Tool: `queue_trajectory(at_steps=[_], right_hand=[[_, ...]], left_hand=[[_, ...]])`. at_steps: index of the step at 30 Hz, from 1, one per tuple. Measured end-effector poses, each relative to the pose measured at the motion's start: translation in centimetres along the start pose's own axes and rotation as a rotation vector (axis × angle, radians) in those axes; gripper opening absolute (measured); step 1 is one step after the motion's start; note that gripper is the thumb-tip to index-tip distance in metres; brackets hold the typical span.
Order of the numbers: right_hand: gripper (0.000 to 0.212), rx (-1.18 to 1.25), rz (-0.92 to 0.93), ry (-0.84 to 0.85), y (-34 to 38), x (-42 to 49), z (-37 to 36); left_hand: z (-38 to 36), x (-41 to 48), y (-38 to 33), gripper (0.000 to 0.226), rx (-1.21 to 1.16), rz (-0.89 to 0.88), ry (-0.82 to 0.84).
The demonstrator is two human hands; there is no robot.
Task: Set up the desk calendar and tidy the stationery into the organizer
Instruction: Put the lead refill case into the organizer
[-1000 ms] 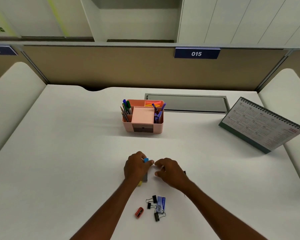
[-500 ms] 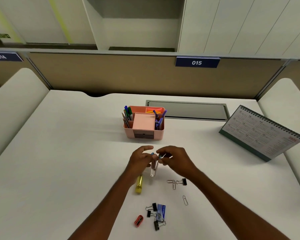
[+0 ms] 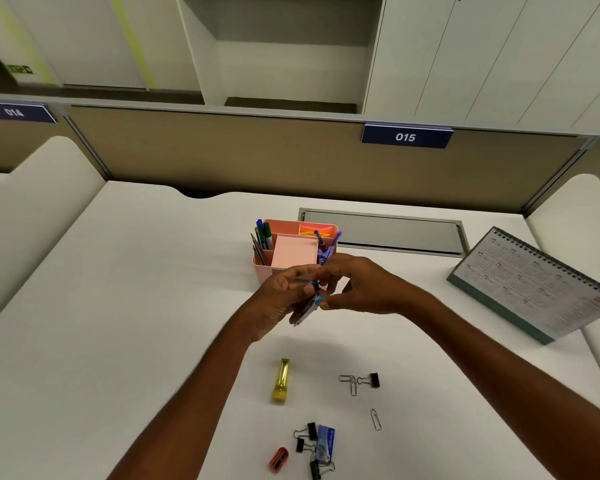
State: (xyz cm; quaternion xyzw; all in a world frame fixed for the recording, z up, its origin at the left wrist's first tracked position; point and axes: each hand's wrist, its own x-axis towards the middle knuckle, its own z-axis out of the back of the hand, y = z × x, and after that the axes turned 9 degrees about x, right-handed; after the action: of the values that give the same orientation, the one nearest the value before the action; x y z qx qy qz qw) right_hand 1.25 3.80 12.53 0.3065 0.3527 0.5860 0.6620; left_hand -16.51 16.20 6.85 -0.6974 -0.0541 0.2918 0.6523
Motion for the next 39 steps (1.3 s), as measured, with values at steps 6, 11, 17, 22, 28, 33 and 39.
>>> queue_trajectory(at_steps=[6,11,17,22,28,33,39], right_hand=[[0.038,-0.002,0.072,-0.053,1.0,1.4,0.4],[0.037,0.035,0.095,-0.08,1.8,3.1,1.1],[0.028,0.008,0.12,-0.21,2.2,6.5,3.2],[0.029,-0.128,0.121,-0.385,1.0,11.2,4.6],[0.028,-0.276,0.107,-0.401,-1.1,16.1,3.5],[0.024,-0.356,0.074,-0.259,-2.5,17.7,2.7],[0.022,-0.657,0.025,-0.056,-3.8,19.5,1.8]], left_hand=[[0.7,0.4,-1.0,0.054,-0.014,-0.044,-0.042],[1.4,1.0,-1.6,0.043,-0.105,-0.058,-0.112],[2.7,3.0,-2.4,0.021,0.047,-0.098,-0.362],[3.4,4.9,-3.4,0.041,0.424,-0.036,-0.514],[3.1,6.3,-3.5,0.053,0.709,-0.009,-0.466],[2.1,6.3,-2.2,0.052,0.923,0.021,-0.437],[1.3,6.4,-0.7,0.059,1.147,0.066,-0.381]])
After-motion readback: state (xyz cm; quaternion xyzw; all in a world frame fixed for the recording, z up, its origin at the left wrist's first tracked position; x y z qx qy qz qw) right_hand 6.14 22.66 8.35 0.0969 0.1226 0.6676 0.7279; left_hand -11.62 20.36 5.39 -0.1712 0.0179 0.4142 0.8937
